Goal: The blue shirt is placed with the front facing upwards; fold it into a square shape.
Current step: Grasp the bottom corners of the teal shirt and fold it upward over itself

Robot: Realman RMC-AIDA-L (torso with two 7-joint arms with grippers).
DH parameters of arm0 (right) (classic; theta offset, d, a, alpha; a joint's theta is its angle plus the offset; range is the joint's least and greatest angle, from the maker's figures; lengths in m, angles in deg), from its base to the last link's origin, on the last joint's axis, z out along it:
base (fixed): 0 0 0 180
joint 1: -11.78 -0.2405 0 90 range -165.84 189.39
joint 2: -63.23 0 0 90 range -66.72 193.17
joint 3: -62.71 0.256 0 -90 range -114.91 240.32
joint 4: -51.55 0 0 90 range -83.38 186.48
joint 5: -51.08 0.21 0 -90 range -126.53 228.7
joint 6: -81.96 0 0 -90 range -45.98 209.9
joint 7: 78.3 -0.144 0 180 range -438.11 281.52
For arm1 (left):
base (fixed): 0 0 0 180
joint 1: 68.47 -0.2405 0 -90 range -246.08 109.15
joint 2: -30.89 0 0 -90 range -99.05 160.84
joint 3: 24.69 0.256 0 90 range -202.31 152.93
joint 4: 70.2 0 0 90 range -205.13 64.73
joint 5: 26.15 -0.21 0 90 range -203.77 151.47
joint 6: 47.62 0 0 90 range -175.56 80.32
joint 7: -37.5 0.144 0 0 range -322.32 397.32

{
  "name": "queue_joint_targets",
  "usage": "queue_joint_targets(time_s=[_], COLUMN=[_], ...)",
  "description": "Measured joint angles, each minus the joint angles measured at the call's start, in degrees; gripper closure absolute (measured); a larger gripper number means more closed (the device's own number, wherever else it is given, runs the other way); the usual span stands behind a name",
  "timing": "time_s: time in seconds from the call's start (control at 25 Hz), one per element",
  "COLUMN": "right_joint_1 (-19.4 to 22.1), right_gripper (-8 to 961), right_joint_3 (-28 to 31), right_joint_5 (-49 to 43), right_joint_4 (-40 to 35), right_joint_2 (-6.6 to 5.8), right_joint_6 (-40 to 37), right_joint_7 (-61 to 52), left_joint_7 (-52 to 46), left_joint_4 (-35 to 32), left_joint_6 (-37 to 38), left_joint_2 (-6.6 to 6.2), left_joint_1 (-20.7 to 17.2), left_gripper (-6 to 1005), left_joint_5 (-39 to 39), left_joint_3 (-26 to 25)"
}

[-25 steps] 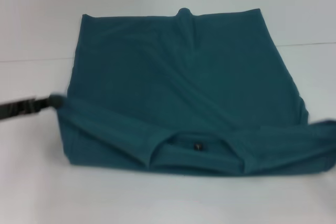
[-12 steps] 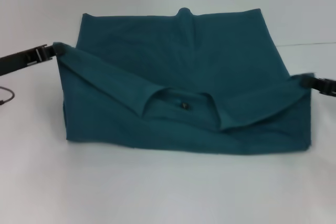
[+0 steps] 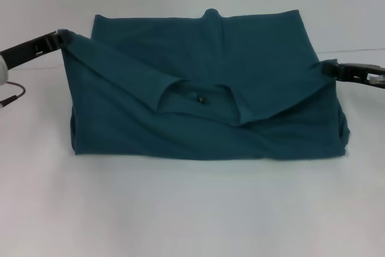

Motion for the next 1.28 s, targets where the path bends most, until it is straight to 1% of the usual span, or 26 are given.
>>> queue_joint_targets(time_s=[0.12,0.28,0.52,0.92,1.28], right_joint_1=[-1.2,-2.4,-3.8,-4.3,-4.4], right_gripper=[920,918,918,919,918], right_joint_3=[-1.2,-1.9,-3.0,-3.3,-3.3], right_joint_5=[0.0,0.0,0.1,0.1,0.1], right_joint_4=[0.7,1.1,1.2,2.8,3.8], right_joint_2=[0.04,0.03,-0.49,-0.67,-0.47], right_joint_6=[2.7,4.6,5.9,7.4,8.1], right_joint_7=[0.1,0.7,0.7,1.1,1.5], left_joint_7=[1.2,1.9,2.3,4.7,6.1], left_joint_4=[1.2,1.5,1.7,4.7,5.6], left_joint_6=[-2.4,-4.5,-5.5,-7.0,-7.4], left_joint_2=[-0.03,0.07,0.31,0.53,0.92], left_joint_1=[0.6,1.2,2.1,2.2,2.0], left_gripper=[991,991,991,992,981], left_joint_5=[1.3,1.7,2.4,5.8,6.1], left_joint_3=[0.3,0.4,0.4,0.4,0.4])
